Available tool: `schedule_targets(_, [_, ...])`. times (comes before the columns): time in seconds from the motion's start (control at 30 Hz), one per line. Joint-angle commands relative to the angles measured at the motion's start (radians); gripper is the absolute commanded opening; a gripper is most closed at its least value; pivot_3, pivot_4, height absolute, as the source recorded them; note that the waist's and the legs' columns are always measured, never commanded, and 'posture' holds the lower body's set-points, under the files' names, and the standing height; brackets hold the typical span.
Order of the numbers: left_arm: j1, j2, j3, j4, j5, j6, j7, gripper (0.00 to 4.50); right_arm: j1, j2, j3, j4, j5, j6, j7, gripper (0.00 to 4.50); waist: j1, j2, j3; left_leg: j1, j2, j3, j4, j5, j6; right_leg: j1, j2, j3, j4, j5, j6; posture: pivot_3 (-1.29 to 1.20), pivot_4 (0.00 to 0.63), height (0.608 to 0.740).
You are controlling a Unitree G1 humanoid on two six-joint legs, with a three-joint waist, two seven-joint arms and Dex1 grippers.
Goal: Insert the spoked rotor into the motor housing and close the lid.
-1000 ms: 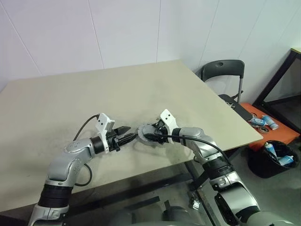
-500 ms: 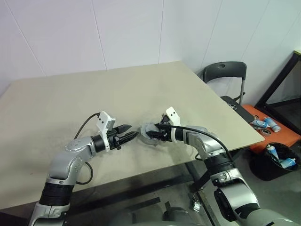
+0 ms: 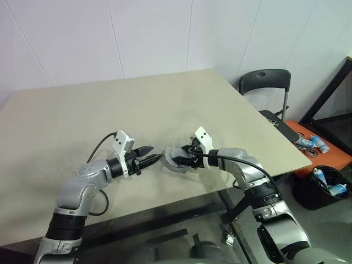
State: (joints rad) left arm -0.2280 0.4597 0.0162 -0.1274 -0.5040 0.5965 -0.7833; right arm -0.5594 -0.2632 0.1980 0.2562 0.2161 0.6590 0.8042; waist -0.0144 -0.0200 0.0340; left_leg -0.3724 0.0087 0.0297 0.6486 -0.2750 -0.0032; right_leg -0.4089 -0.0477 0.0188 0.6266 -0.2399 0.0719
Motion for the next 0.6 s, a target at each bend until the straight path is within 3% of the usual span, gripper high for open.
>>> schedule_targets(0.03, [-0.005, -0.005, 0.003, -0.015, 0.003, -0.030, -0.001, 2.70, 0.001, 0.008, -0.006, 0.006, 0.013, 0.050, -0.014, 3.11, -0.001, 0.000, 0.000, 0.000, 0.000, 0.000, 0.000, 0.000, 0.000, 0.000, 0.000, 0.000, 0.000, 0.000, 0.000, 0.00, 0.000, 0.740])
schedule_targets(0.3, [-0.001, -0.012, 0.001, -0.014, 0.009, -0.041, -0.001, 2.70, 0.047, -0.040, 0.083, -0.143, 0.004, 0.063, 0.047, 3.11, -0.002, 0.001, 0.001, -0.002, 0.000, 0.000, 0.000, 0.000, 0.001, -0.002, 0.000, 0.000, 0.000, 0.000, 0.000, 0.00, 0.000, 0.740])
schedule_targets(0.5, [-0.004, -0.015, 0.002, -0.013, 0.012, -0.038, 0.001, 2.70, 0.047, -0.066, 0.070, -0.150, -0.002, 0.055, 0.040, 3.11, -0.001, 0.001, 0.001, -0.001, 0.000, 0.000, 0.000, -0.001, 0.001, -0.002, 0.000, -0.001, 0.000, 0.000, 0.000, 0.00, 0.000, 0.740])
schedule_targets(0.6, [-0.004, -0.015, 0.002, -0.014, 0.011, -0.037, 0.000, 2.70, 0.033, -0.045, 0.013, -0.122, -0.006, 0.033, -0.031, 3.11, -0.001, 0.001, 0.001, -0.002, 0.000, 0.000, 0.000, -0.001, 0.001, -0.002, 0.000, -0.001, 0.000, 0.000, 0.000, 0.00, 0.000, 0.740])
